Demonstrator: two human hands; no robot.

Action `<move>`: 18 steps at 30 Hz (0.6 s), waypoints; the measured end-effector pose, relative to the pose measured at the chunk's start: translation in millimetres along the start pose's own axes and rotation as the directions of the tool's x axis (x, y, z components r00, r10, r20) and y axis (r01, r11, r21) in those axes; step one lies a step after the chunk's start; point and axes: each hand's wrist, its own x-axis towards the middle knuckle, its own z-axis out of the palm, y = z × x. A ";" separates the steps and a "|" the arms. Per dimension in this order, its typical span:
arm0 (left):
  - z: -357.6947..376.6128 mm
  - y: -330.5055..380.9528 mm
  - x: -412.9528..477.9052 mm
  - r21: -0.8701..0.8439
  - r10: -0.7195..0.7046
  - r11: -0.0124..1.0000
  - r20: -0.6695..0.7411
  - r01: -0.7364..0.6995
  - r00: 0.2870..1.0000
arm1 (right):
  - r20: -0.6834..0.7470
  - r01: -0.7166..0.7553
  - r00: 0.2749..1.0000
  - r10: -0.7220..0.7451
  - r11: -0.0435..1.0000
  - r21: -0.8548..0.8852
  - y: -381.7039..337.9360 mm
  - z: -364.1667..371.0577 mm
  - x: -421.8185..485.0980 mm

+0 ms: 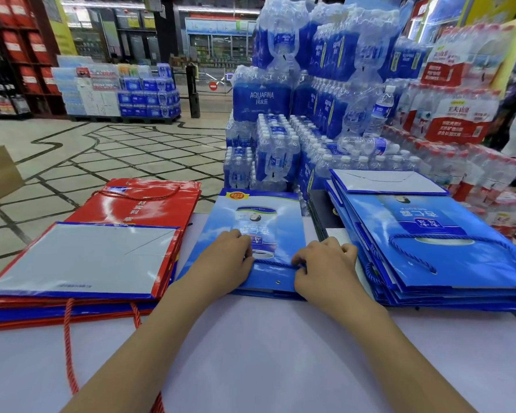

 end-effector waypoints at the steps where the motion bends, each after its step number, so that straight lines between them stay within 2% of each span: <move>1: -0.1 0.5 -0.5 0.000 -0.008 1.000 -0.008 0.008 1.000 | 0.017 -0.005 1.000 0.005 1.000 -0.015 0.7 -2.0 -0.2; 4: -0.5 1.9 -2.1 0.004 -0.018 1.000 -0.032 0.018 0.999 | 0.047 -0.013 0.999 0.018 0.996 -0.091 3.9 -6.1 0.0; 7: -0.5 2.2 -2.1 0.007 -0.027 1.000 -0.037 0.027 0.999 | 0.016 -0.029 0.999 0.031 0.992 -0.127 7.2 -4.4 1.1; 11: -0.6 1.8 -2.7 0.062 -0.072 0.995 -0.056 0.075 0.996 | -0.088 -0.012 0.996 0.006 0.998 -0.060 8.1 -1.6 5.2; 13: -1.1 0.2 -2.1 0.064 -0.077 0.995 -0.070 0.082 0.995 | -0.027 0.047 0.999 -0.045 0.997 0.062 6.1 0.9 7.0; 16: -2.8 1.8 -4.0 -0.054 0.013 0.998 -0.021 -0.014 1.000 | 0.093 0.108 0.988 -0.124 0.981 0.163 -1.3 7.5 5.7; 18: -3.5 11.2 -8.4 -0.123 0.112 0.987 0.048 -0.105 0.993 | 0.072 0.077 0.993 -0.092 0.979 0.188 -2.0 8.7 5.1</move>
